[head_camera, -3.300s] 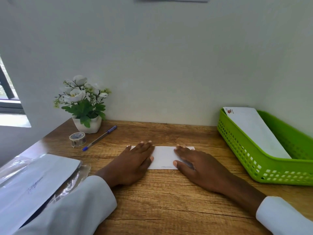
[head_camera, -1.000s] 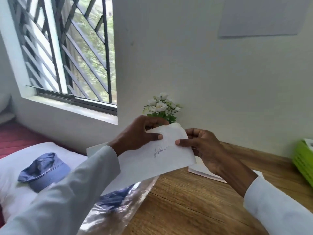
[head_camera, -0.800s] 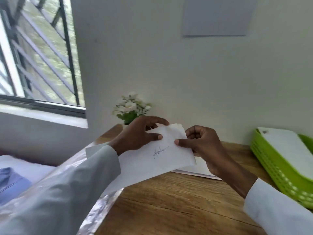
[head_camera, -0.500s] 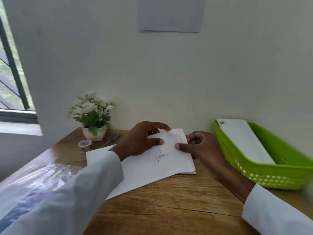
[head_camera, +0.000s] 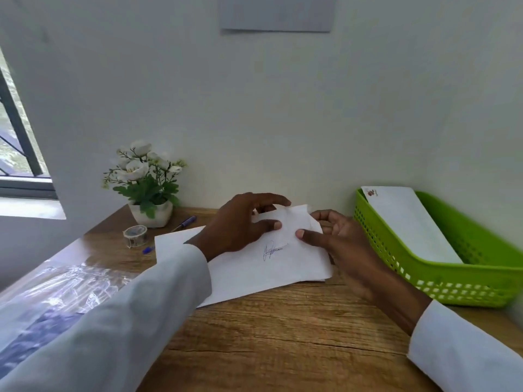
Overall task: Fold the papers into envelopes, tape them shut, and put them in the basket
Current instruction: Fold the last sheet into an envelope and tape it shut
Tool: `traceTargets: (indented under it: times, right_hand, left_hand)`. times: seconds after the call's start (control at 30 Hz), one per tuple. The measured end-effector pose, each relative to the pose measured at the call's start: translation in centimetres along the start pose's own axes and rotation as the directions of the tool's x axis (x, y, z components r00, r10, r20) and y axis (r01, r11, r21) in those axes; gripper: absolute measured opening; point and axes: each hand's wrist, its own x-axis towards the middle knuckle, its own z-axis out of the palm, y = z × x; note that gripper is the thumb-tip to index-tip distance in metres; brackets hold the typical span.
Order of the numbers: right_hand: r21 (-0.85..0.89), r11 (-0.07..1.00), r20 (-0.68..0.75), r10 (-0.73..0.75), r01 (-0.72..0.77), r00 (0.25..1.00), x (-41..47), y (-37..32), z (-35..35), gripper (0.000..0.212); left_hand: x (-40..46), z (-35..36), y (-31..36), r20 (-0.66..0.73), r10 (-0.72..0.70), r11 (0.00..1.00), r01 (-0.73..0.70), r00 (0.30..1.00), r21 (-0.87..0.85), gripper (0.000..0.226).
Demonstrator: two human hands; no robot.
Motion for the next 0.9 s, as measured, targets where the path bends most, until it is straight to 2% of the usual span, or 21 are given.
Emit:
traceTargets:
  times: [0.07,0.13,0.23,0.33,0.47,0.67,0.77,0.9]
  right_hand:
    - [0.119,0.993,-0.018,0.024,-0.022,1.0,0.2,-0.1,0.0,0.041]
    - [0.222,0.974,-0.049,0.05,-0.038,0.998,0.4,-0.4,-0.1,0.035]
    - [0.313,0.946,-0.029,0.095,-0.081,0.995,0.5,-0.7,-0.2,0.036]
    - [0.347,0.93,0.023,0.122,-0.122,0.992,0.3,-0.6,-0.1,0.046]
    - [0.424,0.897,0.053,0.111,-0.123,0.992,0.4,-0.7,0.3,0.042]
    - [0.468,0.872,0.077,0.122,-0.144,0.99,0.4,-0.9,0.1,0.037]
    - [0.412,0.883,0.161,0.171,-0.224,0.972,-0.1,-1.0,0.1,0.047]
    - [0.398,0.869,0.333,0.162,-0.295,0.929,-0.8,-1.6,0.6,0.043]
  left_hand:
    - [-1.0,-0.2,0.4,0.019,0.04,0.973,-0.044,0.999,0.226,0.078]
    - [-2.2,-0.2,0.9,0.059,0.073,0.902,-0.091,0.996,0.421,0.113]
    - [-3.7,0.4,0.8,0.056,0.119,0.81,-0.13,0.991,0.572,0.136]
    - [-4.3,0.9,0.1,0.024,0.087,0.771,-0.083,0.996,0.631,0.141]
    - [-4.8,1.2,0.1,0.011,0.058,0.72,-0.049,0.998,0.692,0.141]
    - [-5.0,0.6,-0.1,-0.009,0.076,0.728,-0.05,0.997,0.683,0.124]
    - [-4.9,-0.1,-0.2,-0.007,0.135,0.714,-0.092,0.991,0.694,0.122]
    - [-4.9,-0.5,-0.3,0.047,0.186,0.696,-0.165,0.981,0.698,0.121]
